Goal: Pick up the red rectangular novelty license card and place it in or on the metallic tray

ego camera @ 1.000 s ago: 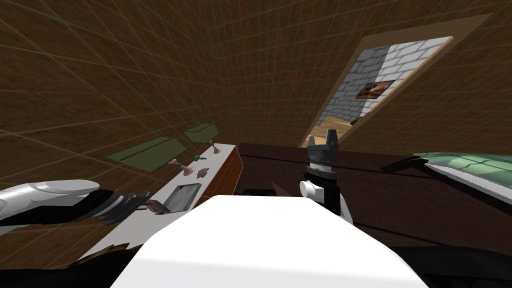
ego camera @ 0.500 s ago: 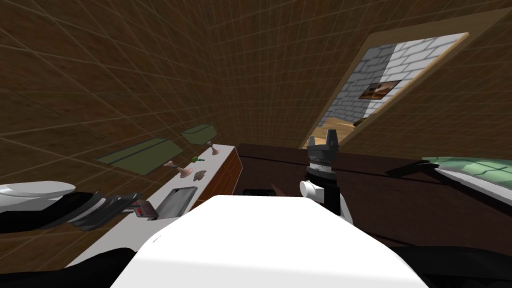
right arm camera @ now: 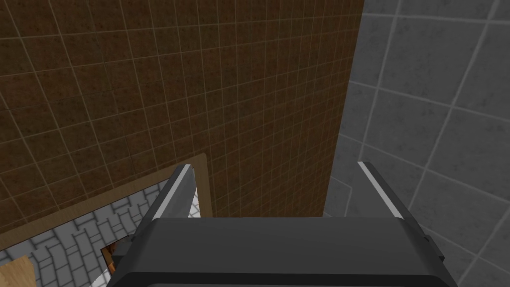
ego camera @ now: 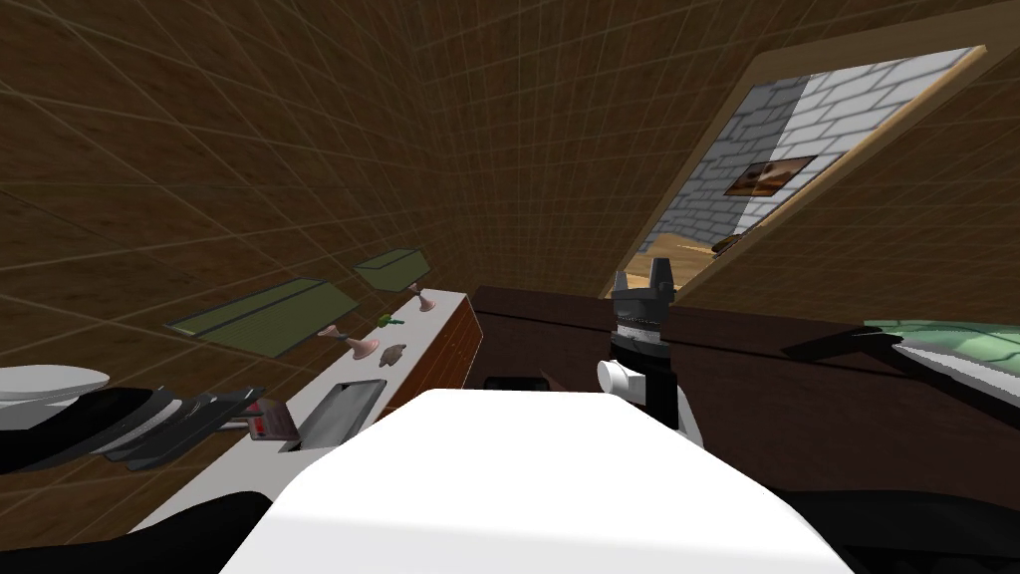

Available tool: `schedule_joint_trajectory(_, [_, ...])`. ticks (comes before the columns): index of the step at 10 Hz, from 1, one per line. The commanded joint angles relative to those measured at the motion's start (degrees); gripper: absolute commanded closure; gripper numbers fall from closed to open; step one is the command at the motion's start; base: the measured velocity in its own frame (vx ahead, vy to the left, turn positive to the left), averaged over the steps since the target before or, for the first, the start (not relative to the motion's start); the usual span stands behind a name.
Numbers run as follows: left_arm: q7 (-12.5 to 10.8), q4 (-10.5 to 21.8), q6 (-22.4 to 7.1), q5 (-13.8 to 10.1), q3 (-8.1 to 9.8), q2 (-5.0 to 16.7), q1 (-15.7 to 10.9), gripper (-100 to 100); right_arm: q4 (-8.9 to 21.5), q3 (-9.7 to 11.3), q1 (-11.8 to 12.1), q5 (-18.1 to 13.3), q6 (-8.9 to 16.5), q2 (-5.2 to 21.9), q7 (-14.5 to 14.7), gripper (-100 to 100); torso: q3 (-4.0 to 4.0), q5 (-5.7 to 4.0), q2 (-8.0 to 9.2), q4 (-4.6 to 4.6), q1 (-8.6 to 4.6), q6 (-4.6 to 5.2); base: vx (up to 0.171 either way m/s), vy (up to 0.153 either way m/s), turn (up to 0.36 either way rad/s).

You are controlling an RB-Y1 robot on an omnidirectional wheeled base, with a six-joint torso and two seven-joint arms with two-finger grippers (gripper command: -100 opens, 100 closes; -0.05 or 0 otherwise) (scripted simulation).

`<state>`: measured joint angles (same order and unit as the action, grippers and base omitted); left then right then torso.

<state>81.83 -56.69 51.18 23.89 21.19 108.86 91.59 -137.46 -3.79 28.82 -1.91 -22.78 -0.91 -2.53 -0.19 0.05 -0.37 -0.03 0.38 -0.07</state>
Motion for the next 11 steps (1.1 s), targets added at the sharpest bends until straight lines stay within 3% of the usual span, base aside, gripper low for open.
schedule_joint_trajectory(1, [0.0,0.0,0.0,0.0,0.00,0.0,0.0,100,0.0,0.0,0.0,0.0,0.0,0.0,0.0,0,0.00,0.00,0.00,0.00,0.00,0.00,0.024,-0.007,0.006])
schedule_joint_trajectory(2, [-0.2,0.0,0.1,0.3,0.13,-0.1,-0.1,-100,0.0,0.0,0.0,0.0,0.0,0.0,0.0,0,0.06,0.02,0.11,0.02,0.03,0.00,0.000,0.000,0.000])
schedule_joint_trajectory(6, [-0.2,0.0,0.1,0.3,0.12,-0.1,-0.1,-100,0.0,0.0,0.0,0.0,0.0,0.0,0.0,0,0.15,0.04,0.25,0.06,0.08,-0.01,0.000,0.000,0.000])
schedule_joint_trajectory(7, [-0.2,0.0,0.1,0.3,0.12,-0.1,-0.1,0,0.0,0.0,0.0,0.0,0.0,0.0,0.0,0,0.15,0.04,0.26,0.06,0.08,-0.01,0.000,0.000,0.000])
schedule_joint_trajectory(8, [0.1,2.8,2.9,0.8,0.75,-0.1,-0.6,-100,0.0,0.0,0.0,0.0,0.0,0.0,0.0,0,0.15,0.04,0.26,0.06,0.08,-0.01,-0.011,-0.026,-0.029])
schedule_joint_trajectory(11, [0.6,7.0,7.1,1.7,1.70,-0.3,-1.4,-100,0.0,0.0,0.0,0.0,0.0,0.0,0.0,0,0.18,-0.01,0.30,0.07,-0.07,0.00,-0.013,-0.037,-0.020])
